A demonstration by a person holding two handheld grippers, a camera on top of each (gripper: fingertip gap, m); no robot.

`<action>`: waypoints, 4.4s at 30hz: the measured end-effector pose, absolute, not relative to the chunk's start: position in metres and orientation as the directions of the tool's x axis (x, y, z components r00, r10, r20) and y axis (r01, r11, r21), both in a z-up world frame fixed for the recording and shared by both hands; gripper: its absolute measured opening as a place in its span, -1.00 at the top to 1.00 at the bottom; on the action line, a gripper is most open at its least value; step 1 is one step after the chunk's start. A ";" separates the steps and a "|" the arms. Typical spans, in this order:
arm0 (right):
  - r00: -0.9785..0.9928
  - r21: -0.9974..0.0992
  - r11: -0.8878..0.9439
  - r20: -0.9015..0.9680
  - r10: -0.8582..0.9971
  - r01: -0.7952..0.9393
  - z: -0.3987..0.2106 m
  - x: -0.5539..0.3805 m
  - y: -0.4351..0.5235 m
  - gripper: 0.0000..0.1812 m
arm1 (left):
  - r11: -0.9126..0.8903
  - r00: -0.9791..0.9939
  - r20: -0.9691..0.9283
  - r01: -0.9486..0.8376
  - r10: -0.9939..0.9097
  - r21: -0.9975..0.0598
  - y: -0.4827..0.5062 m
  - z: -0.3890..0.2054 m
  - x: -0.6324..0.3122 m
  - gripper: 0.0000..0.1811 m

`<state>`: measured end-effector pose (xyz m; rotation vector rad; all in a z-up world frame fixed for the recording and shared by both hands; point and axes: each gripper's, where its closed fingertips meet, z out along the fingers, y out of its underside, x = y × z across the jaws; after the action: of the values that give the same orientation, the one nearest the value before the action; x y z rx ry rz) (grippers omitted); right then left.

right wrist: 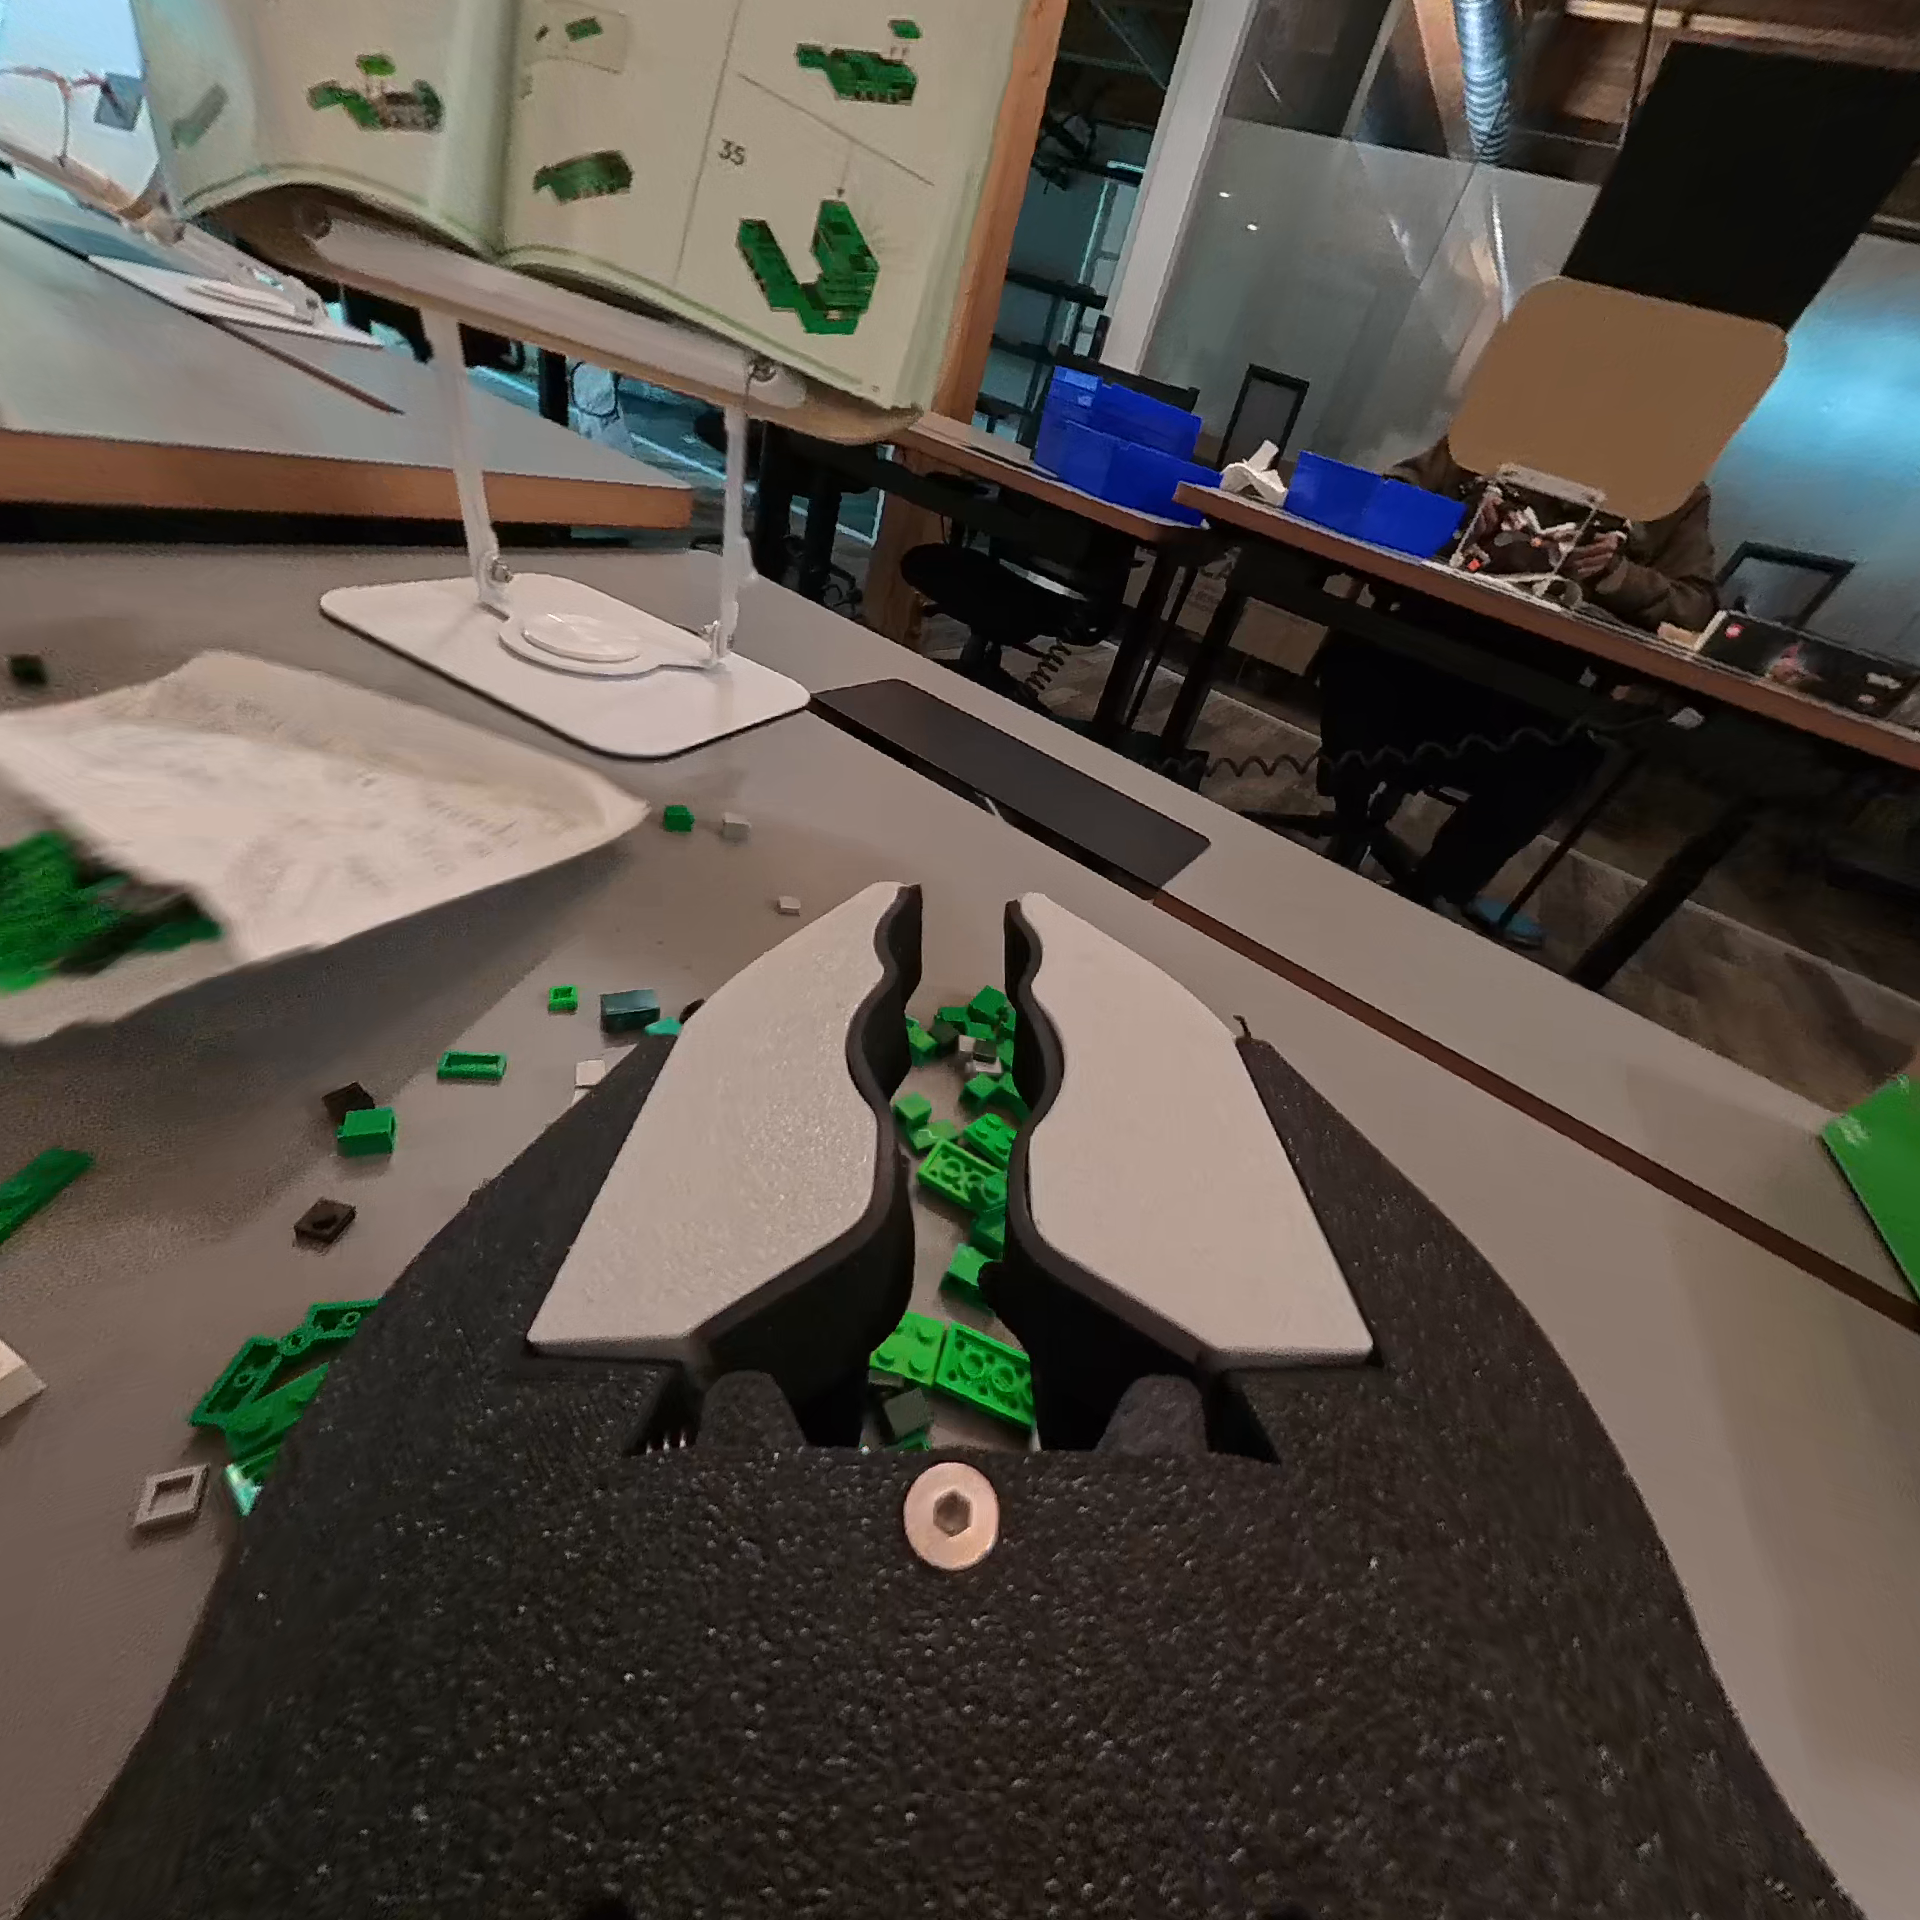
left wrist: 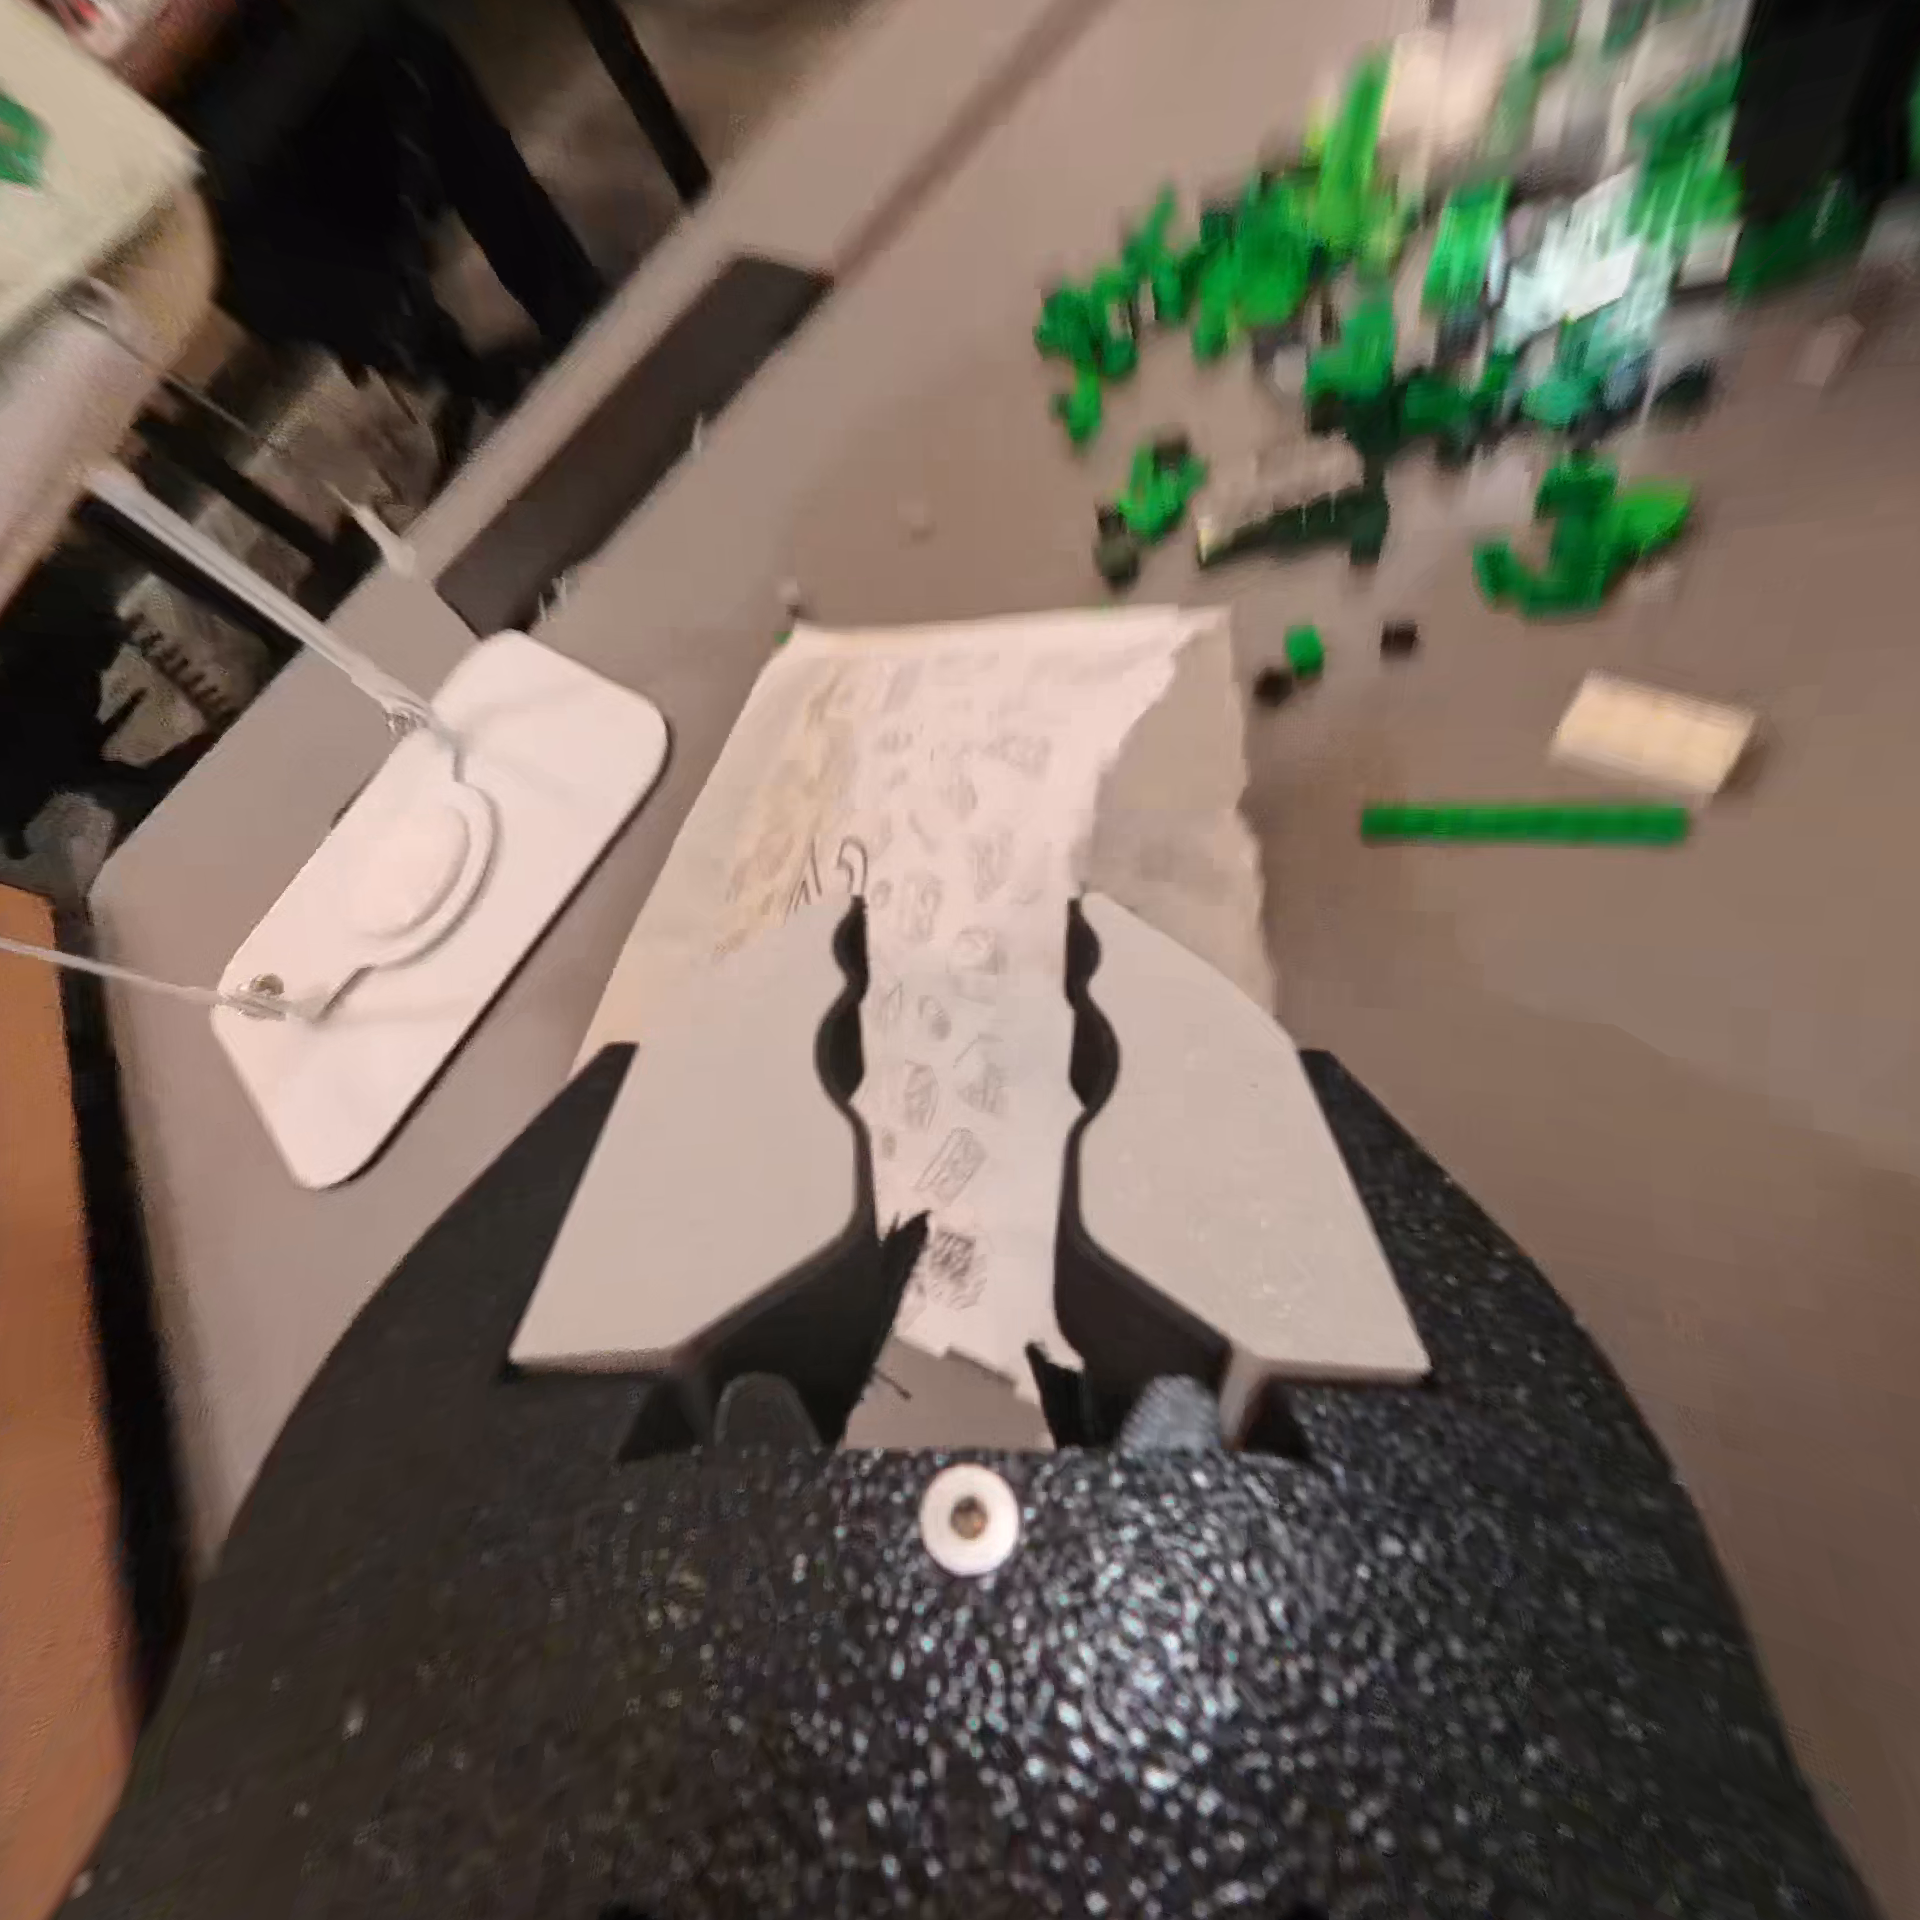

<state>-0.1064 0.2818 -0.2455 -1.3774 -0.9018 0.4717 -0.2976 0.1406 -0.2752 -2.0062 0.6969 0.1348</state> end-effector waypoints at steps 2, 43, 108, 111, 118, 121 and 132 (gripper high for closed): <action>0.571 -0.947 0.204 0.312 0.759 0.246 -0.250 -0.116 0.276 0.85 | -0.269 0.887 -0.288 -0.395 -0.360 -0.878 0.152 -0.263 -0.299 0.66; -0.236 0.023 0.889 0.967 0.097 0.458 -0.216 -0.595 0.221 0.76 | 0.272 0.891 0.290 0.200 0.350 -0.941 0.098 -0.213 -0.489 0.73; 0.267 -0.494 0.850 0.857 0.441 0.181 -0.166 -0.517 0.214 0.98 | 0.206 0.922 0.346 0.310 0.171 -0.928 0.120 -0.222 -0.467 0.79; 0.310 -0.537 0.828 0.824 0.474 0.161 -0.166 -0.510 0.216 0.99 | 0.209 0.928 0.339 0.305 0.154 -0.929 0.120 -0.220 -0.464 0.80; 0.370 -0.638 0.766 0.732 0.572 0.077 -0.158 -0.500 0.216 1.00 | 0.197 0.959 0.271 0.250 0.087 -0.948 0.123 -0.196 -0.453 0.50; 0.364 -0.625 0.779 0.739 0.567 0.055 -0.154 -0.499 0.216 1.00 | 0.270 0.969 0.207 0.165 0.135 -0.949 0.122 -0.160 -0.473 0.39; 0.294 -0.608 0.794 0.763 0.575 0.026 -0.163 -0.482 0.224 1.00 | 0.167 0.993 0.080 0.094 -0.086 -0.982 0.176 -0.098 -0.506 0.43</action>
<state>-0.4821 0.2242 -0.1626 -0.5783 -1.2327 0.3937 -0.5058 0.1761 -0.0984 -1.3973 -0.0063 -0.1279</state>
